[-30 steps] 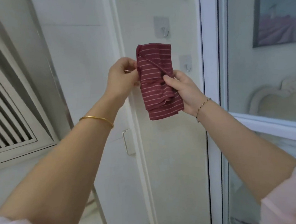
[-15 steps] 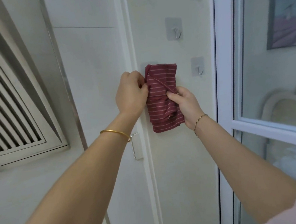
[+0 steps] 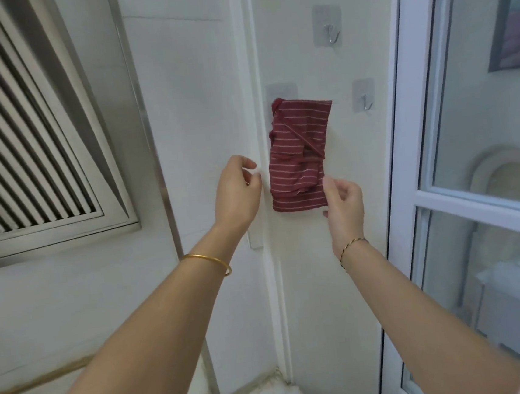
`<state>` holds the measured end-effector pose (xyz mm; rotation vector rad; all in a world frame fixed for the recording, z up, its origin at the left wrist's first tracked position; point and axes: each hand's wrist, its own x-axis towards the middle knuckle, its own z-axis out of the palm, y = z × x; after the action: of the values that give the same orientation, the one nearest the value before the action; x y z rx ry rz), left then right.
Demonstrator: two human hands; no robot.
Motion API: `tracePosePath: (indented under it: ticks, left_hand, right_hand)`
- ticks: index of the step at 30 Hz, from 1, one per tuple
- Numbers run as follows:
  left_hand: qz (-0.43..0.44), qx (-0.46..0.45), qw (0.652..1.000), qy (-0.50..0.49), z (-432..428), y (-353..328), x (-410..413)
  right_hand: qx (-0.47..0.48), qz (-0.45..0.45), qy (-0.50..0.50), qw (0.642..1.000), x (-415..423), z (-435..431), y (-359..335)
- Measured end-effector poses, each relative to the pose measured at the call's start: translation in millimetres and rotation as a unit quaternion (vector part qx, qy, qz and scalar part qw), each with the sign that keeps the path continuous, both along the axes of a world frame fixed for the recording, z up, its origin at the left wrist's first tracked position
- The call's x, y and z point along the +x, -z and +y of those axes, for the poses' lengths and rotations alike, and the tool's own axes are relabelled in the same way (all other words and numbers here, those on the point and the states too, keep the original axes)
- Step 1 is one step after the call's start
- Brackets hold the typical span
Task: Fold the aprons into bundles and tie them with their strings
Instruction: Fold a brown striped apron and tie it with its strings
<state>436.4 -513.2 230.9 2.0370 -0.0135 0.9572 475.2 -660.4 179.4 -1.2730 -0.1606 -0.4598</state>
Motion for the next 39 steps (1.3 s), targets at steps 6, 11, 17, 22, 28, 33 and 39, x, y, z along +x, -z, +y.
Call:
tracePosePath:
  ticks: [6,11,17,22,28,33,39]
  left_hand:
    - [0.158,-0.017,0.987,0.027,43,67,-41]
    - [0.302,-0.073,0.950,0.012,127,145,-109]
    - [0.400,-0.119,0.900,-0.127,273,227,-231]
    - [0.464,-0.084,0.831,-0.294,429,259,-356]
    - [0.513,-0.031,0.763,-0.393,531,275,-421]
    - [0.498,0.081,0.782,-0.367,582,281,-407]
    - [0.527,0.384,0.702,-0.286,619,288,-373]
  right_hand:
    - [0.042,0.179,-0.015,0.983,-46,61,97]
    - [-0.107,0.221,-0.179,0.953,-105,156,139]
    - [-0.214,0.282,-0.347,0.869,-182,297,191]
    - [-0.255,0.316,-0.450,0.796,-272,437,230]
    - [-0.295,0.328,-0.482,0.756,-327,526,250]
    - [-0.344,0.342,-0.469,0.738,-317,561,262]
    - [-0.366,0.345,-0.447,0.740,-289,578,266]
